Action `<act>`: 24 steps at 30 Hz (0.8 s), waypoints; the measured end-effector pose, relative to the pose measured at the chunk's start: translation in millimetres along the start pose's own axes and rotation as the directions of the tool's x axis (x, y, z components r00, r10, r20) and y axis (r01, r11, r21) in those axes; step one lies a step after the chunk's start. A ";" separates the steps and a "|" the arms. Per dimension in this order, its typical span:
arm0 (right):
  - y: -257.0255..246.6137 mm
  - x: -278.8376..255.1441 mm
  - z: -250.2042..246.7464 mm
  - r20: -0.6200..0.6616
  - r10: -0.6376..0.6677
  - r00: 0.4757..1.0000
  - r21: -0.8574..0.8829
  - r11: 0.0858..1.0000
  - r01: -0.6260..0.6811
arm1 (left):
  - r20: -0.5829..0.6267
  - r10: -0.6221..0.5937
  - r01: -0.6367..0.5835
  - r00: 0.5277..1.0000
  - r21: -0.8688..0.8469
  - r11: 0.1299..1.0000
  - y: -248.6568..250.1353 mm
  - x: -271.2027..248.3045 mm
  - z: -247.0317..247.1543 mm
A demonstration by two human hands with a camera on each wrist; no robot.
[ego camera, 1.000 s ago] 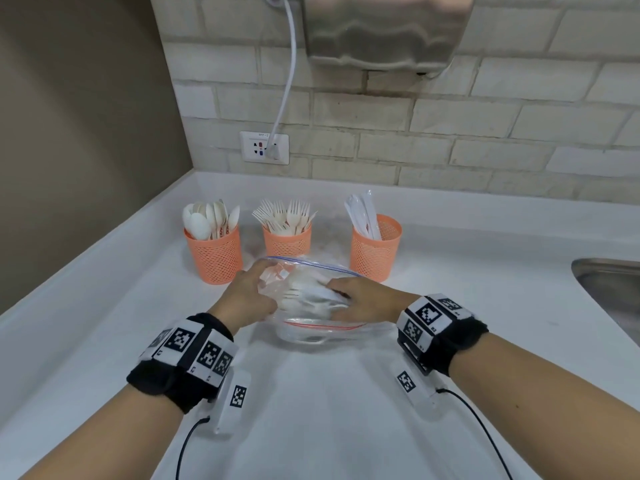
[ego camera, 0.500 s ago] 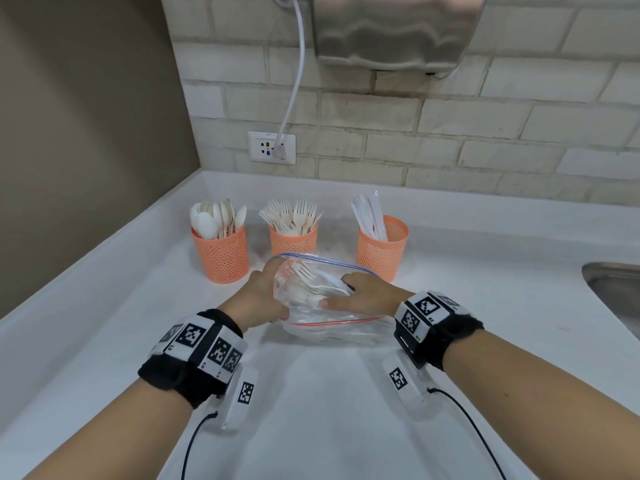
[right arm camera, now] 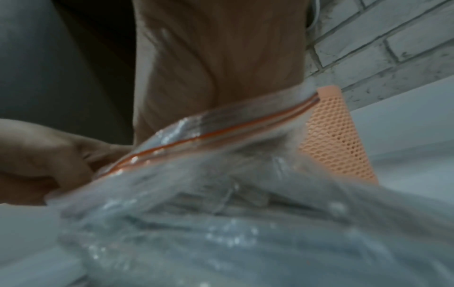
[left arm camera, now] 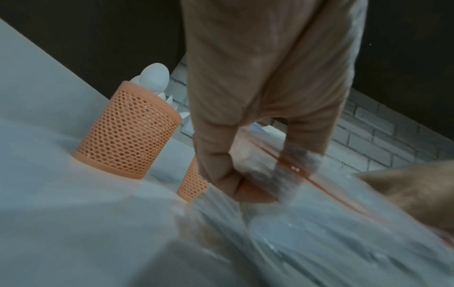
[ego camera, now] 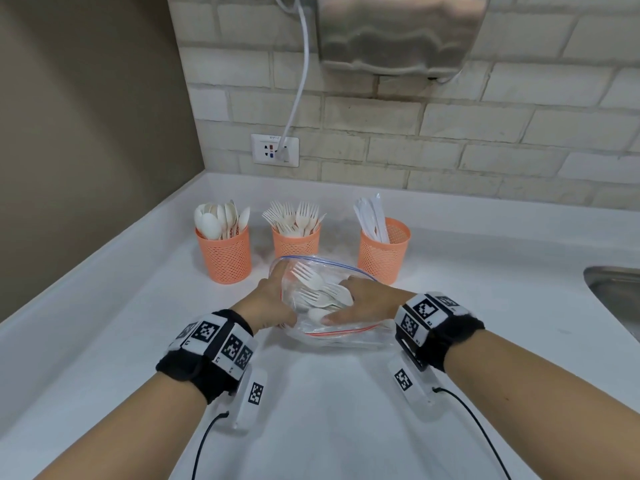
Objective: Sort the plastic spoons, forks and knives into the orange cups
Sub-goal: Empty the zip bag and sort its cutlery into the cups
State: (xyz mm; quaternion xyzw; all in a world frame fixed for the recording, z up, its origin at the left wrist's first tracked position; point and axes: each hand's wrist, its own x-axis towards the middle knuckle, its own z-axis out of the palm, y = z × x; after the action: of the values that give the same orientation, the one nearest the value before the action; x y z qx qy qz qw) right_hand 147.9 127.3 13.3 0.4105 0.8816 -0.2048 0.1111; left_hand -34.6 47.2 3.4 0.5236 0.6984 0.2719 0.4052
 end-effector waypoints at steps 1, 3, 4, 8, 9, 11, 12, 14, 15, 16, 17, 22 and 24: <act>-0.4 0.2 -1.6 0.017 -0.004 1.000 -0.007 1.000 0.004 | 0.004 -0.002 0.002 1.000 -0.013 1.000 -0.3 0.1 0.5; -0.7 0.9 -1.7 0.012 -0.039 0.999 0.096 0.995 0.038 | 0.009 -0.013 0.013 1.000 -0.068 0.998 -0.3 0.3 1.0; -1.8 -0.8 -0.4 -0.008 -0.051 0.999 0.155 0.987 0.052 | 0.008 -0.026 0.027 1.000 -0.120 0.992 -0.1 0.3 0.9; -2.7 -4.9 7.7 -0.101 -0.127 0.987 0.230 0.962 0.147 | -0.054 -0.107 0.083 0.993 -0.334 0.939 -1.1 0.4 -4.0; -3.8 -5.9 9.8 -0.128 -0.157 0.979 0.225 0.957 0.183 | -0.089 -0.119 0.079 0.989 -0.364 0.928 -2.0 0.5 -5.7; -5.3 -6.5 12.9 -0.156 -0.214 0.964 0.198 0.950 0.242 | -0.101 -0.133 0.086 0.986 -0.379 0.921 -4.5 -0.3 -8.0; -6.8 -8.2 12.4 -0.127 -0.219 0.968 0.178 0.955 0.239 | -0.078 -0.142 0.104 0.987 -0.373 0.922 -6.0 -0.8 -7.9; -10.0 -10.5 11.0 -0.025 -0.188 0.982 0.087 0.978 0.189 | -0.032 -0.169 0.147 0.985 -0.349 0.925 -8.4 -2.7 -5.7; -12.1 -10.4 9.6 0.013 -0.167 0.986 0.020 0.986 0.167 | -0.025 -0.181 0.163 0.983 -0.324 0.932 -9.7 -3.2 -4.9; -13.8 -10.1 8.8 0.027 -0.155 0.988 -0.019 0.988 0.156 | -0.026 -0.190 0.175 0.981 -0.288 0.942 -11.1 -2.8 -5.0; -14.5 -8.8 9.3 0.014 -0.146 0.989 -0.025 0.989 0.146 | -0.029 -0.192 0.179 0.981 -0.247 0.952 -12.2 -2.2 -5.4; -9.5 -12.4 19.1 -0.146 -0.169 0.975 0.199 0.960 0.196 | 0.000 -0.132 0.131 0.991 -0.148 0.980 -9.2 -7.5 -15.0; -7.2 -16.0 18.4 -0.212 -0.197 0.957 0.268 0.930 0.250 | -0.027 -0.076 0.073 0.997 -0.105 0.992 -5.6 -11.3 -17.1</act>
State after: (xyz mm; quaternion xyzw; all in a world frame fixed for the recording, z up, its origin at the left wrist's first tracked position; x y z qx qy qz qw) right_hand 153.1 103.9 4.6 0.3359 0.8891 -0.3057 -0.0556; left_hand -50.6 35.5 11.1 0.4710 0.7087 0.3006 0.4307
